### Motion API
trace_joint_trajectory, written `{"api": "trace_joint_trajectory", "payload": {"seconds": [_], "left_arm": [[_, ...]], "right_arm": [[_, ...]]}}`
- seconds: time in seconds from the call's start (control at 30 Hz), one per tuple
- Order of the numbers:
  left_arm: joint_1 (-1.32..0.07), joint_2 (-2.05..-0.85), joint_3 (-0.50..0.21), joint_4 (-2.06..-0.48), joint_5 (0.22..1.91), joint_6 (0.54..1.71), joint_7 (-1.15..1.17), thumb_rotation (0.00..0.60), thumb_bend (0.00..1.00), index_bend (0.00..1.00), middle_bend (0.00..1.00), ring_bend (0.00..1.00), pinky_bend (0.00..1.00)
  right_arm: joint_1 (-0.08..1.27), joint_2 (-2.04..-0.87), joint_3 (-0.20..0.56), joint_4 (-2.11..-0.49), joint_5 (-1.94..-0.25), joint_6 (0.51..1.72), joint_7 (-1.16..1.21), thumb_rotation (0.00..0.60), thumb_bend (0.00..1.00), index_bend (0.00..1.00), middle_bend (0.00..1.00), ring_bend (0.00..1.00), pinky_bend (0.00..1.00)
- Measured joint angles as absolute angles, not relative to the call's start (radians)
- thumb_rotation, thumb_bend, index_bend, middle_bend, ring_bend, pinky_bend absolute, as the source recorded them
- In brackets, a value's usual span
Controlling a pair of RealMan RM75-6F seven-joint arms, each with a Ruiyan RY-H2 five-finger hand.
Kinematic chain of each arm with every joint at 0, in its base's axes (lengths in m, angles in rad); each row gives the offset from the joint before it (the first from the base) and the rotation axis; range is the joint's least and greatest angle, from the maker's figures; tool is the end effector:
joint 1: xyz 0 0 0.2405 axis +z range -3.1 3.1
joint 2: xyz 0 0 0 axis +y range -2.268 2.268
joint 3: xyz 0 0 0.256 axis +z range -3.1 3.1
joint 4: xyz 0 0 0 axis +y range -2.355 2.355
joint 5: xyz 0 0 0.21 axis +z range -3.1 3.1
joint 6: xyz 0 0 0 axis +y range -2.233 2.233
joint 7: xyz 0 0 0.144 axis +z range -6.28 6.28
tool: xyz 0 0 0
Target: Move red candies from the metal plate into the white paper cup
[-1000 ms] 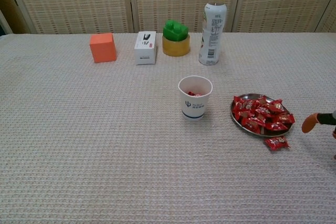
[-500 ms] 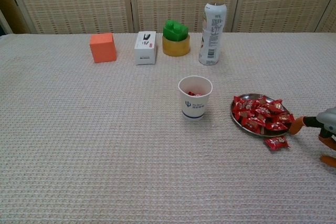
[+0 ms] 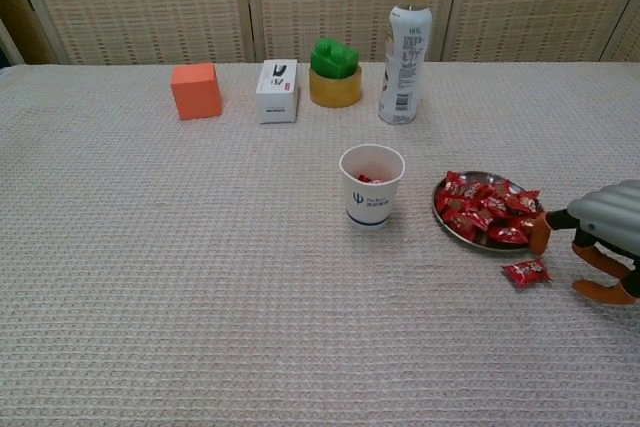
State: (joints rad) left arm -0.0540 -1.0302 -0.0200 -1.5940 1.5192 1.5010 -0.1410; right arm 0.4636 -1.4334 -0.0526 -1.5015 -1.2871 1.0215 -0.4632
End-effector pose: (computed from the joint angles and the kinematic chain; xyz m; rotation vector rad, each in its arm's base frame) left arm -0.3248 0.1656 0.1872 -1.3700 -0.9485 -0.9112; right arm -0.2640 -0.2470 -0.0022 1.9733 -0.8454 0.5423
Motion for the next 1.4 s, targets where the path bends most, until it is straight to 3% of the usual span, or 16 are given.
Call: {"api": "trace_joint_trajectory", "payload": {"seconds": [0.33, 0.7, 0.87, 1.17, 1.4], "left_arm": [[-0.052, -1.028, -0.021, -1.594, 1.52, 1.505, -0.147, 0.6, 0.48, 0.0, 0.04, 0.0, 0.23], [-0.051, -1.027, -0.019, -1.593, 1.524, 1.507, -0.15, 0.6, 0.48, 0.0, 0.04, 0.0, 0.23], [-0.051, -1.028, -0.02, -1.593, 1.523, 1.507, -0.148, 0.6, 0.48, 0.0, 0.04, 0.0, 0.23], [-0.052, -1.029, -0.02, -1.595, 1.522, 1.505, -0.142, 0.6, 0.48, 0.0, 0.04, 0.0, 0.23], [-0.056, -1.032, -0.021, -1.598, 1.518, 1.497, -0.133, 0.6, 0.48, 0.0, 0.04, 0.0, 0.23]], "right_arm": [[0.483, -1.454, -0.041, -1.519, -1.284, 0.991, -0.488, 0.6, 0.29, 0.28, 0.83, 0.85, 1.0], [0.483, -1.483, -0.035, -1.508, -1.26, 0.995, -0.544, 0.6, 0.29, 0.47, 0.83, 0.85, 1.0], [0.477, -1.485, -0.029, -1.509, -1.261, 1.014, -0.544, 0.6, 0.29, 0.51, 0.83, 0.86, 1.0], [0.466, -1.445, -0.011, -1.568, -1.313, 1.069, -0.481, 0.6, 0.29, 0.49, 0.83, 0.86, 1.0], [0.501, -1.414, 0.073, -1.691, -1.342, 1.101, -0.459, 0.6, 0.29, 0.49, 0.83, 0.86, 1.0]]}}
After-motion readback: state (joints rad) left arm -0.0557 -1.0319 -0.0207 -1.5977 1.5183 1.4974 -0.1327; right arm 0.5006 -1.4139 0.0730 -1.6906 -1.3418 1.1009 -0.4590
